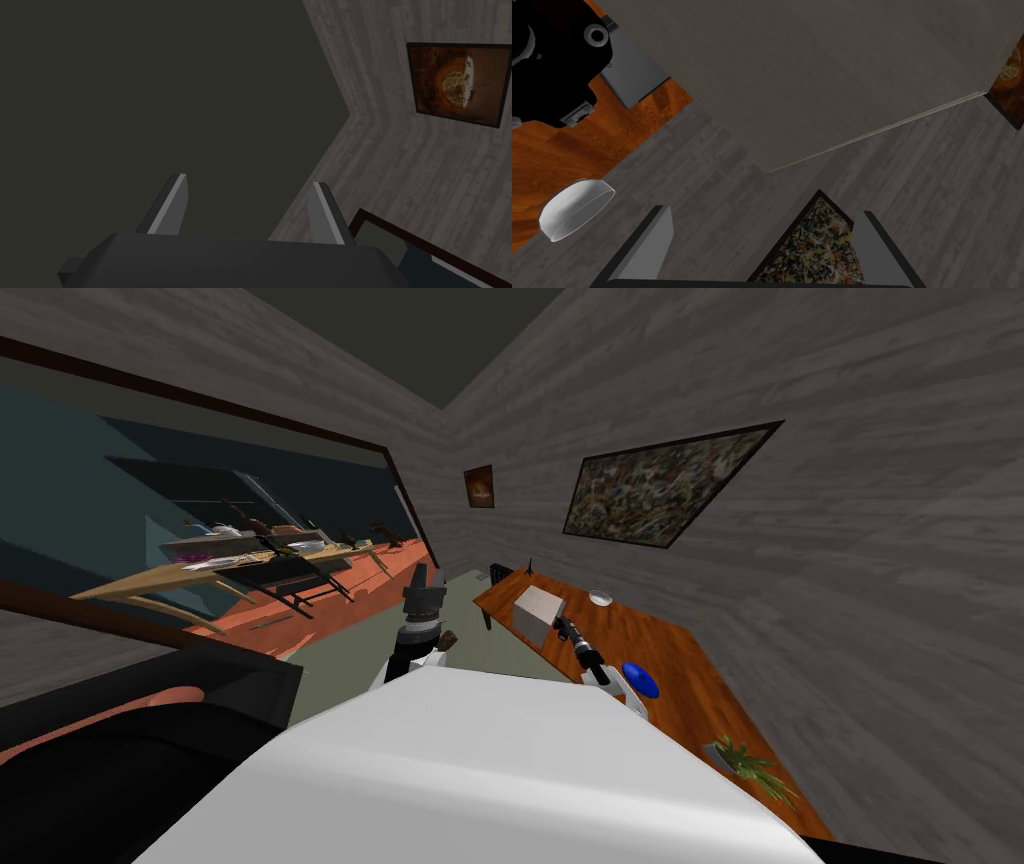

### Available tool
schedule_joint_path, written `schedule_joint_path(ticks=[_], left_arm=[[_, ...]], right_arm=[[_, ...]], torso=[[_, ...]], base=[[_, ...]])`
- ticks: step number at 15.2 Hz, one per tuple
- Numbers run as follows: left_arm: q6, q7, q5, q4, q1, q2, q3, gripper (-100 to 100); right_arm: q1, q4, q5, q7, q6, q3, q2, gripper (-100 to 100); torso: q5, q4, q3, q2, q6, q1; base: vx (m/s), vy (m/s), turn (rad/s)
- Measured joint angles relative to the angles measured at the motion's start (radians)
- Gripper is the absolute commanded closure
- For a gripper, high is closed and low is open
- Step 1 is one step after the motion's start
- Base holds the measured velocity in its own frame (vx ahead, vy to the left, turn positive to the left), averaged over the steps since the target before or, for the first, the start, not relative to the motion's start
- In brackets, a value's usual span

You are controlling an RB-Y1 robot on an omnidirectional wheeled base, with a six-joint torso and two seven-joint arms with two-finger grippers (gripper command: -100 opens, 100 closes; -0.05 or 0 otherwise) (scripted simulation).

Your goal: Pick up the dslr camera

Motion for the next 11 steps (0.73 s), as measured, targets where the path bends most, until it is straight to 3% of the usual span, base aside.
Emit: schedule_joint_path(ticks=[11], left_arm=[[0.0,0.0,0.0,0.0,0.0,0.0,0.0,0]], right_arm=[[-0.071,0.219,0.044,-0.017,0.09,0.015,-0.042,-100]], torso=[[0.0,0.0,0.0,0.0,0.0,0.0]], base=[[0.013,0.013,0.112]])
